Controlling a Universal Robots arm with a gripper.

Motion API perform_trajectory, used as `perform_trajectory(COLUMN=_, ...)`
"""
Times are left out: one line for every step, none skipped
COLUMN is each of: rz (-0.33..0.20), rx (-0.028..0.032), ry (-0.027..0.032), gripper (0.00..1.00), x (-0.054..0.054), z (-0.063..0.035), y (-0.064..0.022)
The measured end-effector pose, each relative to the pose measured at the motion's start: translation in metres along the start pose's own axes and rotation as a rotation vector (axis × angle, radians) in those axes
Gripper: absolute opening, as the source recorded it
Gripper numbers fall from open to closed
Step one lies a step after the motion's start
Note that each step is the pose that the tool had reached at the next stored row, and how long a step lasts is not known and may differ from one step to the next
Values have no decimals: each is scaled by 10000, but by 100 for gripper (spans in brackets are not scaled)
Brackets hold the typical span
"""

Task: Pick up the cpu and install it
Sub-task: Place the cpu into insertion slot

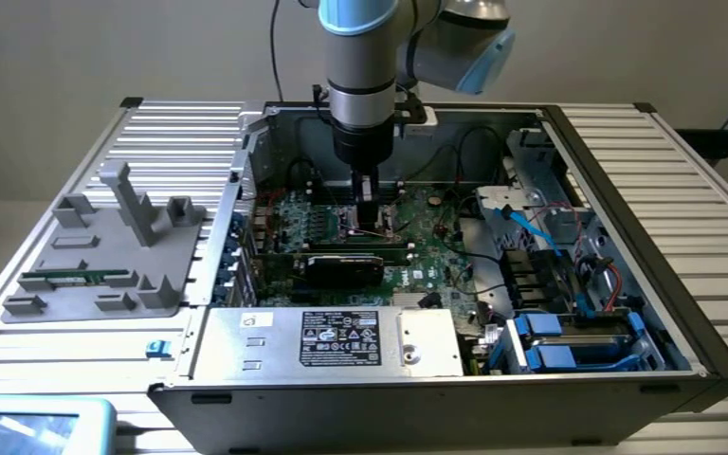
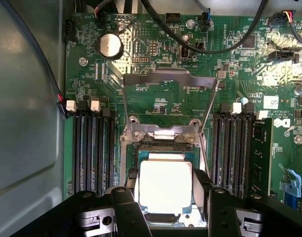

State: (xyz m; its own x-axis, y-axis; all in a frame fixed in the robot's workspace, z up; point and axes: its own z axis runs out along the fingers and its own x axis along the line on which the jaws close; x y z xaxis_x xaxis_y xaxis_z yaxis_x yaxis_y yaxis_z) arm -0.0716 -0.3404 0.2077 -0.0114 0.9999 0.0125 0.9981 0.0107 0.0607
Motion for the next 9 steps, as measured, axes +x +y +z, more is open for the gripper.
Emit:
perform_trajectory(rz=0, rx=0, ry=-1, gripper=53, x=0, z=0, y=0)
perform_trajectory(rz=0, rx=2, ry=-3, gripper=53, x=-1, z=1, y=0)
perform_trajectory(rz=0, rx=-2, ry=1, gripper=53, x=0, z=9, y=0)
perform_trajectory(rz=1, rx=-4, ry=3, gripper=53, x=0, z=20, y=0)
perform_trajectory(rz=1, rx=-10, ry=10, gripper=53, x=0, z=31, y=0)
perform_trajectory(rz=1, rx=-11, ry=12, gripper=53, x=-1, z=36, y=0)
perform_trajectory(rz=0, rx=-10, ry=11, gripper=53, x=-1, z=36, y=0)
perform_trajectory(rz=1, rx=-10, ry=11, gripper=53, x=-1, z=36, y=0)
perform_trajectory(rz=1, rx=-9, ry=11, gripper=53, x=-1, z=36, y=0)
